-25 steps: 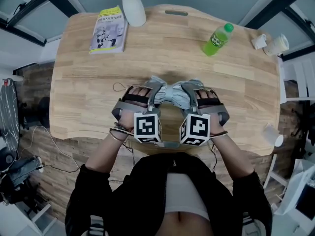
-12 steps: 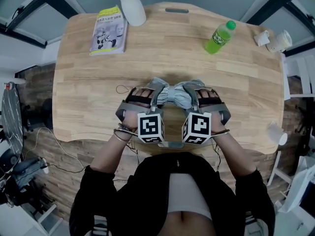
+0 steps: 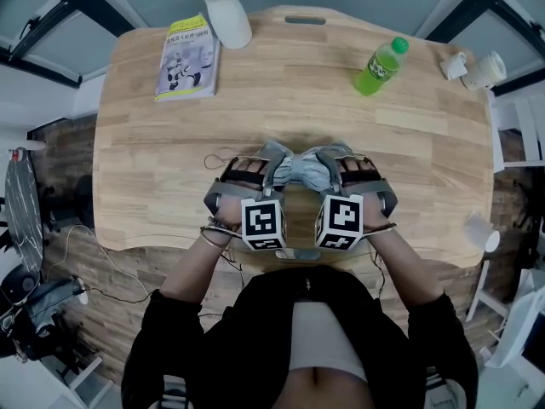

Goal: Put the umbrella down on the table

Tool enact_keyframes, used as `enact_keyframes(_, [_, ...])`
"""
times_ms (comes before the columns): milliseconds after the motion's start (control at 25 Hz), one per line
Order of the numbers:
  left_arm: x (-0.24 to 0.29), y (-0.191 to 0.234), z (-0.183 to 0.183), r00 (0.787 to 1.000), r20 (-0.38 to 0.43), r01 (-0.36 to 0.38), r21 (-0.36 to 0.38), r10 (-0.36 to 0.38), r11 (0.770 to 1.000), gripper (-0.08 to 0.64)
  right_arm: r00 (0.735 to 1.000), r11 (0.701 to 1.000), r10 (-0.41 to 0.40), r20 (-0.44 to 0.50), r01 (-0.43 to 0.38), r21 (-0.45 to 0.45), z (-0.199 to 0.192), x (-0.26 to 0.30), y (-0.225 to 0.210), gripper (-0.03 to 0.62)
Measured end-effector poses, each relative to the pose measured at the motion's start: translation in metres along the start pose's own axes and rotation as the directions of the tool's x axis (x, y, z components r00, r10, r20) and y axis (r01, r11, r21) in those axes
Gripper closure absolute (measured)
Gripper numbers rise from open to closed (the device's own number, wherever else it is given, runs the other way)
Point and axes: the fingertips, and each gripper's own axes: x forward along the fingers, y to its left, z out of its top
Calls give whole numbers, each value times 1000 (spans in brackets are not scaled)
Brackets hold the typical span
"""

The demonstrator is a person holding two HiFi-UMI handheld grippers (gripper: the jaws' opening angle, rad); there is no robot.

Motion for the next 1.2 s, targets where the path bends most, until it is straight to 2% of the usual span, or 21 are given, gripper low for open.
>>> enact_keyframes(560, [7,-8,-4,999,-4,39,-2,-39,999,301,998,999,53,-12,-53,-9,-3,13,8,262])
enact_keyframes(1200, [15,-18,-5,998,-10,65,-10,-65,998,304,996,997,77,-40,-78,-27,-9,24,16,262])
